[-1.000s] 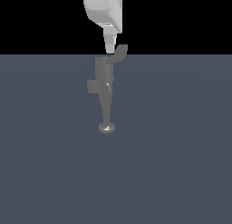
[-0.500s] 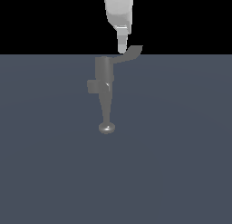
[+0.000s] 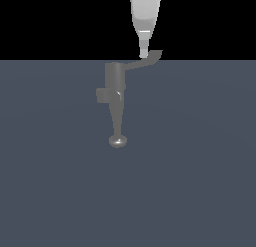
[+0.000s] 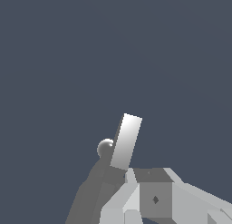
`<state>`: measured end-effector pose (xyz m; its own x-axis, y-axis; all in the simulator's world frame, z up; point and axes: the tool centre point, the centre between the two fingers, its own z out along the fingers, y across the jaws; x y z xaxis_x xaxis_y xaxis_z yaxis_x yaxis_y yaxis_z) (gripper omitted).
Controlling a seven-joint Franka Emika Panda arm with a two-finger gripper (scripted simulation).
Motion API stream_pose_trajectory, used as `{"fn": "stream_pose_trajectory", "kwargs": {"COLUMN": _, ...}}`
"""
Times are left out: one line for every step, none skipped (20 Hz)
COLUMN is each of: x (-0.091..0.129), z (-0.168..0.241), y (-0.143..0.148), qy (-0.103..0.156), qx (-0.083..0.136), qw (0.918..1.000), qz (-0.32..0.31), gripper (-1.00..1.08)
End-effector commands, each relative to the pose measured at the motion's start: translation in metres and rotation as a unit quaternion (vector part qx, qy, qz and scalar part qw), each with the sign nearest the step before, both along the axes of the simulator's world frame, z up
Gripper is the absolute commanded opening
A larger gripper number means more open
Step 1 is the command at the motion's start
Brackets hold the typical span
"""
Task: Turn on the faucet by rotating a designated handle.
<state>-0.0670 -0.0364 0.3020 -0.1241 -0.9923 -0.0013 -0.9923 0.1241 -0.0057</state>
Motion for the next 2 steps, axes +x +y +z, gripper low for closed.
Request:
{"fn": "stream_pose_trajectory", "kwargs": {"x": 0.0019, "z": -0.0027, "y": -0.0231, "qy": 0.003, "qx": 0.000, "qw": 0.9999, "qz": -0.017, "gripper": -1.00}}
{"fn": "stream_pose_trajectory", "kwargs": {"x": 0.0019, "z": -0.0027, "y": -0.0231, "qy": 0.003, "qx": 0.000, "qw": 0.9999, "qz": -0.017, "gripper": -1.00}}
